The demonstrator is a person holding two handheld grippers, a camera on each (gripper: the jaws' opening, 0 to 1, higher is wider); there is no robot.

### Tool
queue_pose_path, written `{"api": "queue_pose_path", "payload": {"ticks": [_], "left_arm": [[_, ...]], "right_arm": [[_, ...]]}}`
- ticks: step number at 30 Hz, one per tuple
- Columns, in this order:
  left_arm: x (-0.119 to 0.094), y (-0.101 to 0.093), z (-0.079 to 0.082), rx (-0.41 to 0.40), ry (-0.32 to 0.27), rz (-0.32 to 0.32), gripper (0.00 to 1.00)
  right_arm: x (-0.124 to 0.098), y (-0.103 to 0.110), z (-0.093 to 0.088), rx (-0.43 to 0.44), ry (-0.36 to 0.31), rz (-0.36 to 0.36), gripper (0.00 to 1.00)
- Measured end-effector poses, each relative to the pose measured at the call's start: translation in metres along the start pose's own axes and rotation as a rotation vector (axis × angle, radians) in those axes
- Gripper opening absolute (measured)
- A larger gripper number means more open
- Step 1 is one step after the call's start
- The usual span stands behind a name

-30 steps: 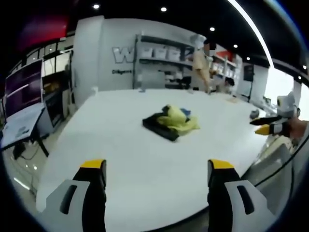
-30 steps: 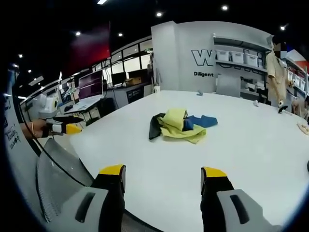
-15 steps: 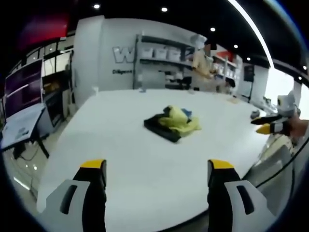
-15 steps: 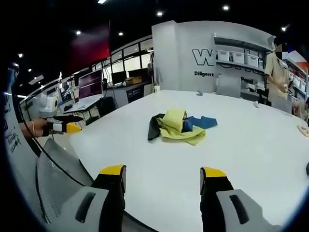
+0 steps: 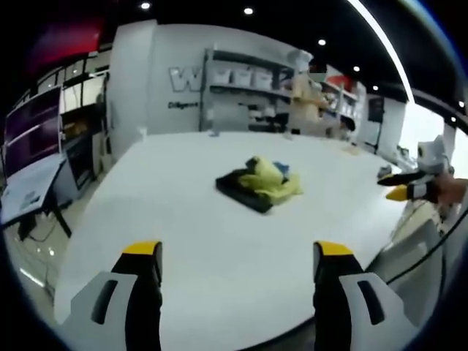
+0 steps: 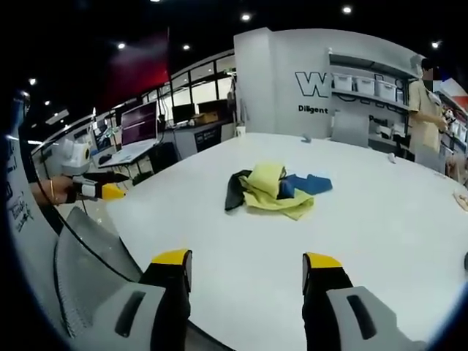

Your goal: Fold the garment on the visible template until the final outline fits inside the template.

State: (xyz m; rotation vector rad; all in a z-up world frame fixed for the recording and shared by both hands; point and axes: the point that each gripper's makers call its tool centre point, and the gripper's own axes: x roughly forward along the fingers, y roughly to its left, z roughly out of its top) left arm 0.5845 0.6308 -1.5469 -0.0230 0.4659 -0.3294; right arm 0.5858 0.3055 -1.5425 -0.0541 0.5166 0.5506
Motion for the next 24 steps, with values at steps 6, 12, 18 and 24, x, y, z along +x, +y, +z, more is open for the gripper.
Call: {"api": "queue_pose_path", "payload": {"ticks": [6, 12, 18, 24], "left_arm": [[0.007, -0.001, 0.007, 0.039, 0.013, -0.014, 0.79], [0.016, -0.001, 0.020, 0.060, 0.005, -0.030, 0.77], [0.026, 0.008, 0.032, 0.082, 0.004, -0.040, 0.75], [0.048, 0.011, 0.048, 0.104, -0.016, -0.056, 0.73]], "right_arm": [[0.003, -0.005, 0.005, -0.058, 0.023, -0.003, 0.57], [0.006, -0.018, 0.017, -0.068, 0.009, -0.005, 0.57], [0.015, -0.025, 0.027, -0.092, 0.010, 0.004, 0.54], [0.030, -0.032, 0.047, -0.126, -0.005, 0.019, 0.53]]}}
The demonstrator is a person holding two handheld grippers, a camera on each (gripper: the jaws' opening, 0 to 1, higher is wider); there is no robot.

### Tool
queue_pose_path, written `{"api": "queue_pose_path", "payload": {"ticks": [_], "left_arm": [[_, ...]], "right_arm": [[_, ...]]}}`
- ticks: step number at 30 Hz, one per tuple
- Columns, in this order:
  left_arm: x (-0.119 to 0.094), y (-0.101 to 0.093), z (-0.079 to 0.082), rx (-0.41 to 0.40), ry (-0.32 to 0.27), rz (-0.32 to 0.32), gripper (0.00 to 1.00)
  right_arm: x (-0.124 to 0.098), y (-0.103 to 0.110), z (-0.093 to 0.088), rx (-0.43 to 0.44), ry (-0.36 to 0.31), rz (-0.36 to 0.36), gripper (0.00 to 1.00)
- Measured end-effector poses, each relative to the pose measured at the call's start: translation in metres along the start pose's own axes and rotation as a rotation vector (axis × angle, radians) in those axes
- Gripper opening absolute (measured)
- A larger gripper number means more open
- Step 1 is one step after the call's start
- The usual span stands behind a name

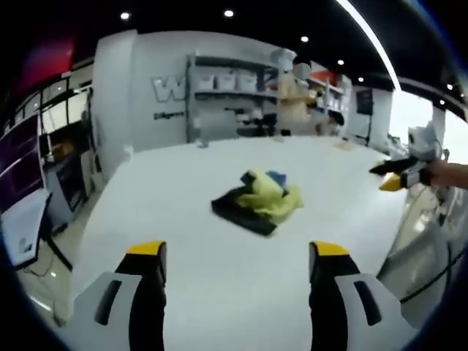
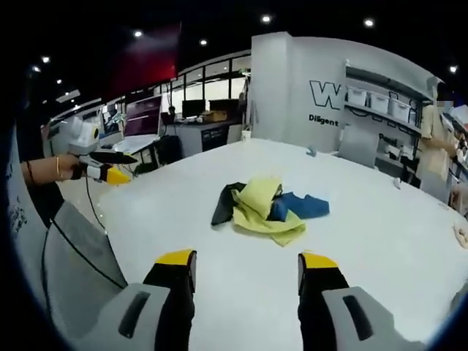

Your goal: Fold the garment on the visible template until the final outline fits inside the template.

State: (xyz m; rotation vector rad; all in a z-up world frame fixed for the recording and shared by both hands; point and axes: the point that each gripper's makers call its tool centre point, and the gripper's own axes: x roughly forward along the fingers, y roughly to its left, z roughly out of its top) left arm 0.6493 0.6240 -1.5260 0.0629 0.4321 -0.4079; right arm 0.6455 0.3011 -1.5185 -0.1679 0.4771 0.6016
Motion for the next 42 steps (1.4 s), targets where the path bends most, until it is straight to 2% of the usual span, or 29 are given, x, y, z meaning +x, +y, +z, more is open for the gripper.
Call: {"api": "queue_pose_path", "payload": {"ticks": [3, 8, 15, 24, 30, 33, 42], "left_arm": [[0.010, -0.008, 0.011, 0.057, 0.007, -0.016, 0.70], [0.029, -0.013, 0.030, 0.071, -0.019, -0.053, 0.67], [0.061, -0.006, 0.044, 0.110, -0.017, -0.076, 0.59], [0.104, 0.003, 0.063, 0.156, -0.013, -0.092, 0.52], [0.130, 0.010, 0.070, 0.163, -0.002, -0.095, 0.48], [0.146, 0.015, 0.068, 0.152, 0.006, -0.096, 0.46], [0.180, 0.006, 0.070, 0.139, 0.018, -0.124, 0.39]], "right_arm": [[0.011, -0.004, 0.004, -0.011, 0.001, 0.013, 0.50], [0.026, -0.007, 0.012, -0.036, 0.009, 0.030, 0.49], [0.049, -0.024, 0.026, -0.083, 0.014, 0.051, 0.47], [0.084, -0.044, 0.040, -0.091, 0.011, 0.073, 0.42], [0.108, -0.057, 0.046, -0.095, 0.011, 0.089, 0.40], [0.120, -0.062, 0.046, -0.084, 0.014, 0.091, 0.39], [0.146, -0.070, 0.043, -0.065, 0.027, 0.111, 0.36]]}}
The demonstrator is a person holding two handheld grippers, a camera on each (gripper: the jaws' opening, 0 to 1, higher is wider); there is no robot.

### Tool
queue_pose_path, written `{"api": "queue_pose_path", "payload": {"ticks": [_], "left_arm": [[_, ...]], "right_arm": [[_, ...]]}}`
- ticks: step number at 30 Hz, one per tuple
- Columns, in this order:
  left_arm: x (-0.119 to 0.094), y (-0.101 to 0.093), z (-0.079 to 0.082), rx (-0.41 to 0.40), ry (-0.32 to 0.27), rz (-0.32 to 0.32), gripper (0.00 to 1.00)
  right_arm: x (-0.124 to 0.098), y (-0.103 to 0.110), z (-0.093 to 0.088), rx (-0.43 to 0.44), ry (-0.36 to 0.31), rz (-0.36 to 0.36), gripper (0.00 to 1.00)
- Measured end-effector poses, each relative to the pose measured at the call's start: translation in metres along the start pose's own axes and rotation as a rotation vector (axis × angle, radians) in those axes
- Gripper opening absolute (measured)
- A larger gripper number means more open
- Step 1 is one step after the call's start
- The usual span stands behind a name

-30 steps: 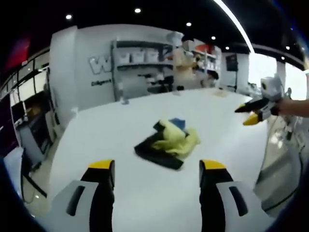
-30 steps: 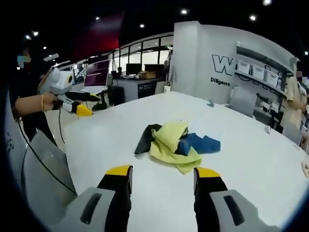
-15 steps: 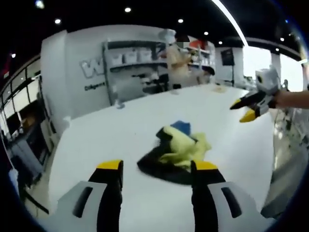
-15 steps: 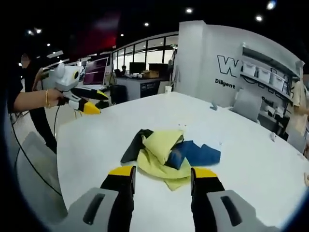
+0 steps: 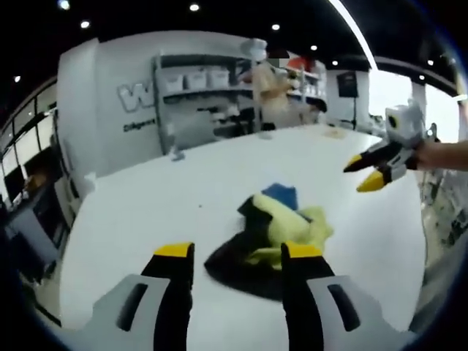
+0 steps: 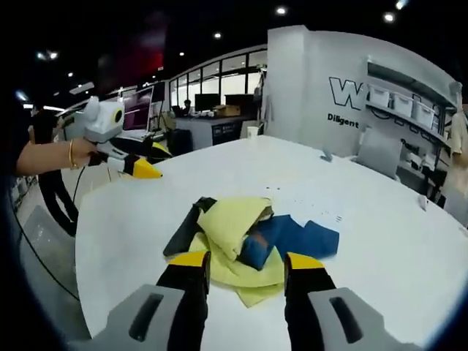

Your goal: Fold the garment on the visible template until the final outline fits inside the template.

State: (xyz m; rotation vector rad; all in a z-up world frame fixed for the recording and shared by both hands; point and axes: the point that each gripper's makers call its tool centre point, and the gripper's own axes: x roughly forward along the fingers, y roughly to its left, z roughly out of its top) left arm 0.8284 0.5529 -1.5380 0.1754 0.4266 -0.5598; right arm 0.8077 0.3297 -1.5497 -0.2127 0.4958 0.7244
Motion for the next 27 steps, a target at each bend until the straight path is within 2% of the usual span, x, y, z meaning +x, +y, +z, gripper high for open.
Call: {"api": "queue_pose_path", "payload": {"ticks": [3, 6, 11, 12, 15, 18, 23, 27], "left_arm": [[0.013, -0.005, 0.003, 0.005, 0.005, -0.016, 0.37], [0.024, -0.011, 0.005, 0.010, 0.009, -0.037, 0.36], [0.038, -0.012, 0.001, 0.015, 0.023, -0.053, 0.35], [0.049, -0.015, 0.000, 0.014, 0.028, -0.066, 0.34], [0.052, -0.017, -0.001, 0.011, 0.028, -0.074, 0.31], [0.076, -0.019, -0.009, -0.014, 0.050, -0.091, 0.30], [0.088, -0.029, -0.014, -0.008, 0.069, -0.122, 0.30], [0.099, -0.036, -0.022, 0.013, 0.100, -0.147, 0.29]], "right_arm": [[0.010, -0.003, -0.001, -0.002, 0.000, 0.013, 0.33], [0.020, -0.004, 0.001, -0.007, -0.018, 0.033, 0.21], [0.029, -0.003, -0.001, -0.010, -0.001, 0.046, 0.22], [0.039, -0.003, -0.006, -0.005, 0.016, 0.056, 0.22], [0.043, -0.004, -0.008, -0.001, 0.019, 0.061, 0.22], [0.066, -0.005, -0.022, 0.036, 0.047, 0.082, 0.21], [0.078, -0.005, -0.030, 0.069, 0.060, 0.084, 0.21], [0.092, -0.014, -0.037, 0.106, 0.075, 0.079, 0.21]]}}
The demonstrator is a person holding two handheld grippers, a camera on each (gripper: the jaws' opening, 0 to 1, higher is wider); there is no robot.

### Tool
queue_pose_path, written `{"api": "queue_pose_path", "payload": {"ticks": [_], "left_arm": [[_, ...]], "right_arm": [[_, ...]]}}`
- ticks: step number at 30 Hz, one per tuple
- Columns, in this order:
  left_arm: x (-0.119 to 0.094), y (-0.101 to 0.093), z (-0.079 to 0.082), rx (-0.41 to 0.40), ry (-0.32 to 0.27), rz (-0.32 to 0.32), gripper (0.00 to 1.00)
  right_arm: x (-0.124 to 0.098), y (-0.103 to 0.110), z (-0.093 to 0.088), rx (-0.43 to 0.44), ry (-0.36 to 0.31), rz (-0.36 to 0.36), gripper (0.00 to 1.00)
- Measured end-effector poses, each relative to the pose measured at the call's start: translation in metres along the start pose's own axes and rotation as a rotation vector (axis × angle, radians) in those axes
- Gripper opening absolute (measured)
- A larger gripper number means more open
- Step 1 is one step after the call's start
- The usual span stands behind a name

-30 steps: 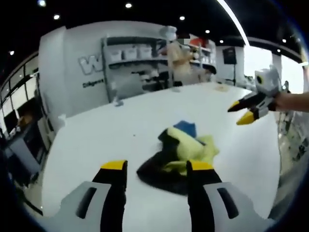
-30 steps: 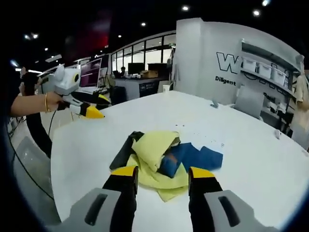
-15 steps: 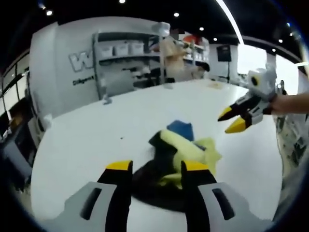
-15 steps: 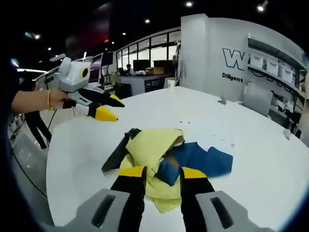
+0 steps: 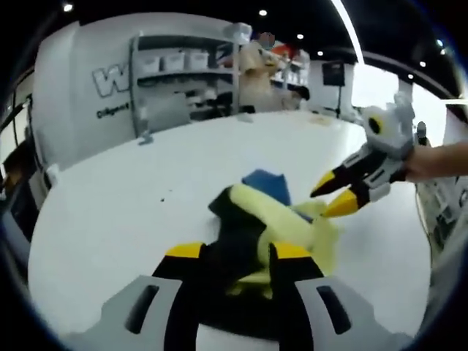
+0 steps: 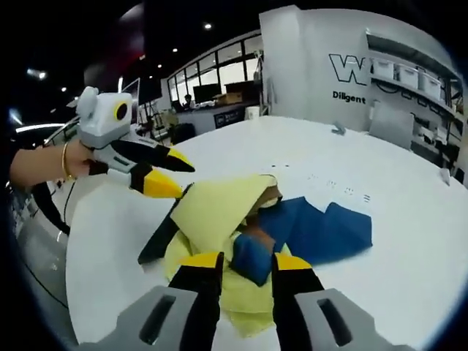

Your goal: Fold the garment on the visible template until the final outline fits inside the template.

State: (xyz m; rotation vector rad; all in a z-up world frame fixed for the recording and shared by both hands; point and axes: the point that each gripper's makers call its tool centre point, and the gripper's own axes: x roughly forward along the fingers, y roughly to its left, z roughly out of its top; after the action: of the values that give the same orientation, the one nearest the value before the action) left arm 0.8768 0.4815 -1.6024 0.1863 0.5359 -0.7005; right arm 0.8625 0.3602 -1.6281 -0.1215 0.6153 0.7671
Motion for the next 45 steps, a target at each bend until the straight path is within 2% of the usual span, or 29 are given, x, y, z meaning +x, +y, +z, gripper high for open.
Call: {"api": "queue_pose_path", "payload": {"ticks": [7, 8, 12, 16, 20, 23, 28, 32, 37, 45], "left_arm": [[0.013, -0.003, -0.003, 0.009, 0.012, -0.024, 0.24], [0.020, -0.007, -0.007, 0.014, 0.034, -0.043, 0.24], [0.024, -0.005, -0.012, 0.001, 0.046, -0.046, 0.21], [0.027, -0.006, -0.017, -0.033, 0.060, -0.058, 0.16], [0.025, -0.012, -0.022, -0.051, 0.083, -0.086, 0.03], [0.024, -0.009, -0.026, -0.058, 0.089, -0.086, 0.01], [0.017, -0.008, -0.020, -0.097, 0.075, -0.086, 0.00], [0.009, -0.004, -0.017, -0.143, 0.051, -0.090, 0.00], [0.008, 0.000, -0.024, -0.139, 0.075, -0.077, 0.00], [0.010, 0.005, -0.023, -0.153, 0.069, -0.077, 0.00]], "right_arm": [[0.009, -0.006, -0.009, 0.043, 0.020, 0.001, 0.20], [0.013, -0.009, -0.016, 0.056, 0.033, -0.002, 0.20], [0.016, -0.015, -0.016, 0.105, 0.008, -0.008, 0.19], [0.020, -0.010, -0.028, 0.103, 0.057, 0.009, 0.15], [0.019, -0.001, -0.027, 0.105, 0.062, 0.040, 0.00], [0.015, 0.001, -0.025, 0.098, 0.051, 0.036, 0.00], [0.005, -0.004, -0.012, 0.099, 0.020, 0.022, 0.00], [0.000, 0.000, -0.010, 0.083, 0.003, 0.019, 0.00], [-0.009, 0.002, -0.005, 0.073, 0.000, 0.020, 0.00], [-0.013, -0.002, -0.005, 0.067, -0.010, 0.022, 0.00]]}}
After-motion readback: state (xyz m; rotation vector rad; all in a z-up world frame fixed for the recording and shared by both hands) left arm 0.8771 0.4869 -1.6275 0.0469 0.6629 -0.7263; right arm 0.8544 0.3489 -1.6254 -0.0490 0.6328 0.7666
